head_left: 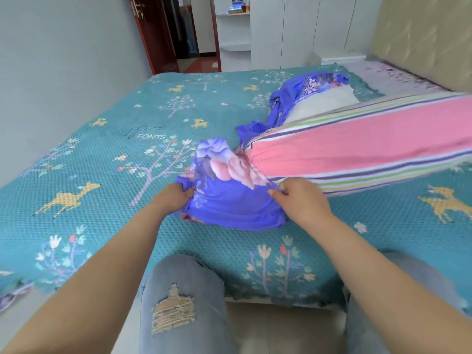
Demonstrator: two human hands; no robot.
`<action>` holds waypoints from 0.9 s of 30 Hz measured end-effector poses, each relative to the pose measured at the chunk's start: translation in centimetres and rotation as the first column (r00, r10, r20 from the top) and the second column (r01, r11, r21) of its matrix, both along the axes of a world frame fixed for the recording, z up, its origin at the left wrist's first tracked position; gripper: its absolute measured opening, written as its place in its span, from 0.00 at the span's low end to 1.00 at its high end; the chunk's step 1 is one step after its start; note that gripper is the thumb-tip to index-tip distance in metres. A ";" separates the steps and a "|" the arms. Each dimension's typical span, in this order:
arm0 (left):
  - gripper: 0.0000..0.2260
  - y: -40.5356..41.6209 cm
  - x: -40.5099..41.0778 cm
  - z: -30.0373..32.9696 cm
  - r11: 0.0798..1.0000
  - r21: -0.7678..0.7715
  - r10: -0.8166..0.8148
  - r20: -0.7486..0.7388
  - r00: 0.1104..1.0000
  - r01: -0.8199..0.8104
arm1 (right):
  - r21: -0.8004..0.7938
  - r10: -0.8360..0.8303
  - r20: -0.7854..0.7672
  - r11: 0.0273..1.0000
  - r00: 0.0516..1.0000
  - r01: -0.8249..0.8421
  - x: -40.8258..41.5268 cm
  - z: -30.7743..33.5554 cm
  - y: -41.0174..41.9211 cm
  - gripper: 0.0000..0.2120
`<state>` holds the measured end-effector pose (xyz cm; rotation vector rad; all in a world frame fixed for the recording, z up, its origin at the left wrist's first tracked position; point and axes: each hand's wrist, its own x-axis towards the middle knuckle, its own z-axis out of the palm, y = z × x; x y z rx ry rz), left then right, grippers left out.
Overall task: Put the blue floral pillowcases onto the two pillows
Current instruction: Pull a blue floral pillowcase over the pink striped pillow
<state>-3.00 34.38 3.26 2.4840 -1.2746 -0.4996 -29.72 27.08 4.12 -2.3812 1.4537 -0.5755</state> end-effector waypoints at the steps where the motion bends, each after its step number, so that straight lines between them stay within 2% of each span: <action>1: 0.19 0.4 -0.3 0.4 0.995 0.076 -0.070 0.016 0.997 0.068 | -0.018 0.020 -0.150 1.000 0.988 -0.023 0.3 0.7 0.8 0.15; 3: 0.16 0.6 -0.6 1.3 0.967 0.192 -0.172 0.011 0.985 0.167 | -0.028 0.071 -0.318 0.996 0.945 -0.084 1.1 2.2 2.0 0.15; 5: 0.18 0.5 -1.2 1.8 0.938 0.282 -0.217 0.023 0.976 0.202 | 0.009 0.145 -0.363 0.988 0.920 -0.152 1.8 3.4 2.5 0.15; 8: 0.18 0.1 -2.6 1.8 0.915 0.338 -0.268 0.103 0.958 0.220 | 0.143 0.323 -0.222 0.944 0.920 -0.297 2.0 4.8 1.7 0.19; 9: 0.16 -0.2 -3.1 1.6 0.911 0.333 -0.300 0.129 0.945 0.243 | 0.217 0.339 -0.060 0.922 0.939 -0.319 2.2 4.8 1.0 0.21; 10: 0.14 -0.6 -3.7 1.3 0.897 0.348 -0.338 0.143 0.930 0.272 | 0.329 0.272 0.185 0.888 0.944 -0.320 2.4 4.7 0.5 0.20; 11: 0.13 -0.7 -4.4 1.3 0.887 0.350 -0.371 0.154 0.916 0.301 | 0.483 0.105 0.416 0.816 0.903 -0.317 2.6 4.4 -0.2 0.17; 12: 0.13 -0.8 -4.9 1.1 0.883 0.359 -0.376 0.159 0.913 0.302 | 0.627 -0.085 0.539 0.705 0.838 -0.332 2.8 3.9 -1.2 0.15; 14: 0.13 -0.8 -4.9 0.3 0.891 0.364 -0.348 0.166 0.923 0.271 | 0.758 -0.259 0.599 0.490 0.758 -0.431 2.2 3.3 -3.3 0.14; 15: 0.13 -0.5 -4.5 0.1 0.901 0.356 -0.321 0.164 0.933 0.248 | 0.749 -0.330 0.641 0.465 0.693 -0.472 1.4 3.1 -4.7 0.12; 16: 0.13 -0.2 -3.9 -0.2 0.916 0.342 -0.277 0.155 0.948 0.212 | 0.736 -0.431 0.672 0.480 0.602 -0.477 0.4 2.9 -6.1 0.08; 18: 0.13 0.7 -2.5 -1.0 0.947 0.278 -0.199 0.111 0.974 0.162 | 0.748 -0.617 0.664 0.549 0.423 -0.374 -2.0 2.5 -8.3 0.06; 19: 0.14 1.0 -2.2 -1.3 0.955 0.246 -0.191 0.084 0.978 0.166 | 0.754 -0.657 0.656 0.587 0.371 -0.294 -3.0 1.8 -9.1 0.05; 20: 0.15 1.5 -2.2 -1.6 0.957 0.231 -0.187 0.039 0.982 0.173 | 0.754 -0.660 0.651 0.618 0.374 -0.223 -3.9 1.3 -9.2 0.05; 21: 0.13 2.1 -2.2 -1.8 0.952 0.241 -0.194 -0.005 0.981 0.189 | 0.739 -0.622 0.646 0.654 0.442 -0.159 -4.6 0.4 -9.2 0.06; 22: 0.11 2.5 -2.0 -2.0 0.933 0.293 -0.209 -0.033 0.977 0.209 | 0.711 -0.551 0.624 0.694 0.554 -0.110 -5.2 -0.1 -8.8 0.07; 24: 0.10 2.9 -0.5 -1.6 0.866 0.439 -0.257 -0.020 0.966 0.240 | 0.657 -0.355 0.481 0.751 0.801 -0.062 -6.2 0.2 -7.6 0.11; 25: 0.08 2.6 0.3 -0.8 0.854 0.480 -0.256 0.049 0.965 0.202 | 0.634 -0.259 0.383 0.772 0.887 -0.048 -6.4 0.7 -7.2 0.15; 26: 0.09 1.8 1.2 0.2 0.879 0.457 -0.236 0.165 0.958 0.138 | 0.602 -0.177 0.273 0.798 0.946 -0.024 -6.5 1.4 -7.1 0.19; 27: 0.13 0.6 1.9 1.4 0.928 0.369 -0.172 0.296 0.940 0.053 | 0.562 -0.088 0.153 0.827 0.984 -0.013 -6.1 2.1 -7.3 0.23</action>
